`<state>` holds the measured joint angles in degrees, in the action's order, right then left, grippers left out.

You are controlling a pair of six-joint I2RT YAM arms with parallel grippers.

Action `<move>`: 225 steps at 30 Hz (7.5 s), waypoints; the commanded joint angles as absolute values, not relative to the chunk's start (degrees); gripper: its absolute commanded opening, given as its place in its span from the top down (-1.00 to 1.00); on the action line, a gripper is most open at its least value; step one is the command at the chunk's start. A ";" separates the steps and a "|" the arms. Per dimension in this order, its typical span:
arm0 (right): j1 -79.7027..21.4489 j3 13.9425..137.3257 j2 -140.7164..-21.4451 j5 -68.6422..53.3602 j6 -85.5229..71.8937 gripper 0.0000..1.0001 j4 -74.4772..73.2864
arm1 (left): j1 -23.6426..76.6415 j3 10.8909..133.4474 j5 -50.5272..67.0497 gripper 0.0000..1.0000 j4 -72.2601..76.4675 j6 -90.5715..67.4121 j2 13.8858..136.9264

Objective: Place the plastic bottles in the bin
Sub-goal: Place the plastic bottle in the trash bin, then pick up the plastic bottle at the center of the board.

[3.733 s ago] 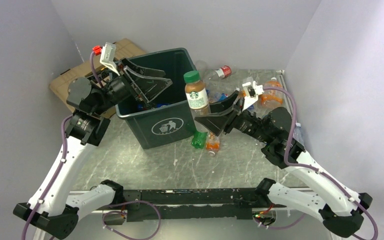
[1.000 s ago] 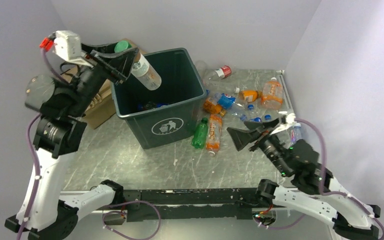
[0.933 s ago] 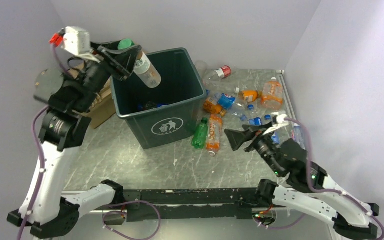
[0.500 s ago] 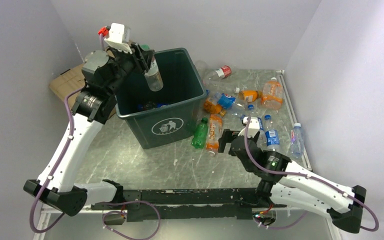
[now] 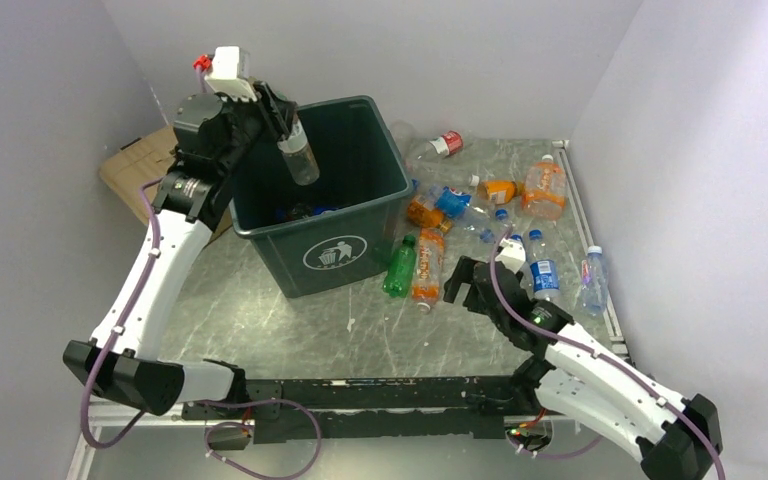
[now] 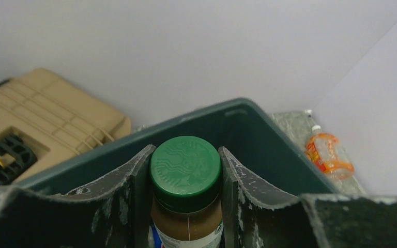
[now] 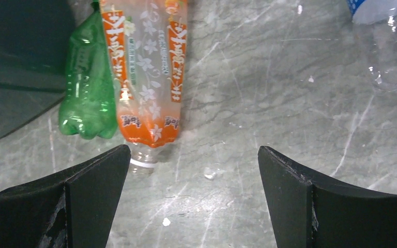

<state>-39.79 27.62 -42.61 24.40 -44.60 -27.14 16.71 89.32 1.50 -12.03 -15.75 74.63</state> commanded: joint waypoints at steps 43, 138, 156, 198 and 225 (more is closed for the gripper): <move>-30.74 29.81 -49.59 6.96 -40.99 -0.93 -7.82 | 16.29 84.49 -19.47 -0.99 -43.69 -41.68 42.77; -36.47 47.21 -45.26 13.30 -32.65 0.00 -29.61 | 16.35 74.34 -0.53 -0.94 -33.49 -42.10 32.85; -36.48 65.15 -42.87 4.78 -27.81 0.03 -31.69 | 16.33 75.36 -1.37 -0.94 -33.07 -40.18 31.57; -46.71 77.47 -61.79 -18.20 -31.45 0.06 0.47 | 17.23 72.70 15.36 -0.99 -17.74 -36.22 35.00; -47.82 71.43 -54.79 -19.81 -20.48 0.08 -8.80 | 17.27 74.47 45.18 -0.99 7.34 -53.69 52.43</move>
